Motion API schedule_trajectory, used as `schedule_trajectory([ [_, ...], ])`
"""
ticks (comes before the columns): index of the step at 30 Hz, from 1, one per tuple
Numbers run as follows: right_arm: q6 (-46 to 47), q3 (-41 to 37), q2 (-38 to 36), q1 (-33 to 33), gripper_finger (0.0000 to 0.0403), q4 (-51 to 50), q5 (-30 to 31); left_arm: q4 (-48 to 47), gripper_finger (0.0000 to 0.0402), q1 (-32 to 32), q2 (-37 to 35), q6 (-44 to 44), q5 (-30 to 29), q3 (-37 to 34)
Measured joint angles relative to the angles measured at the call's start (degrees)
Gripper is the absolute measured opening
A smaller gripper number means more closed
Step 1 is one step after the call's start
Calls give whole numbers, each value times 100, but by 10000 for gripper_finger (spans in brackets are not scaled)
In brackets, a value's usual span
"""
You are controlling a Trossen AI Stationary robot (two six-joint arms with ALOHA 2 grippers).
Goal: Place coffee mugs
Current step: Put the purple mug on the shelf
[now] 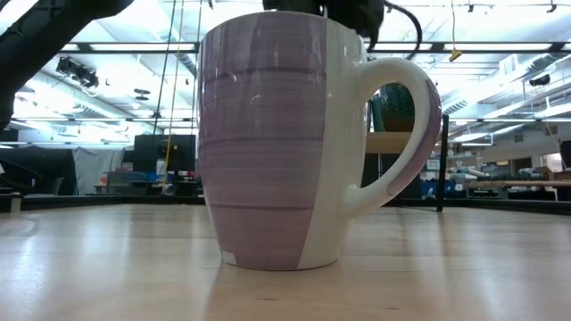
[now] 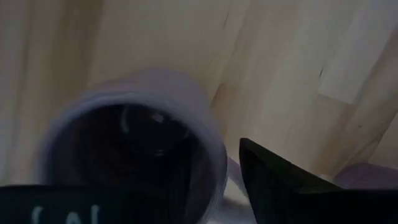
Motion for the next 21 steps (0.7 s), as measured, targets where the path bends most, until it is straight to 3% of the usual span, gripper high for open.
schedule_trajectory([
  [17, -92, 0, 13, -2, 85, 0, 133, -279, 146, -181, -1397, -4, -561, 11],
  [21, -153, 0, 15, -1, 85, 51, 106, -460, 146, -461, -1736, -9, -1224, 11],
])
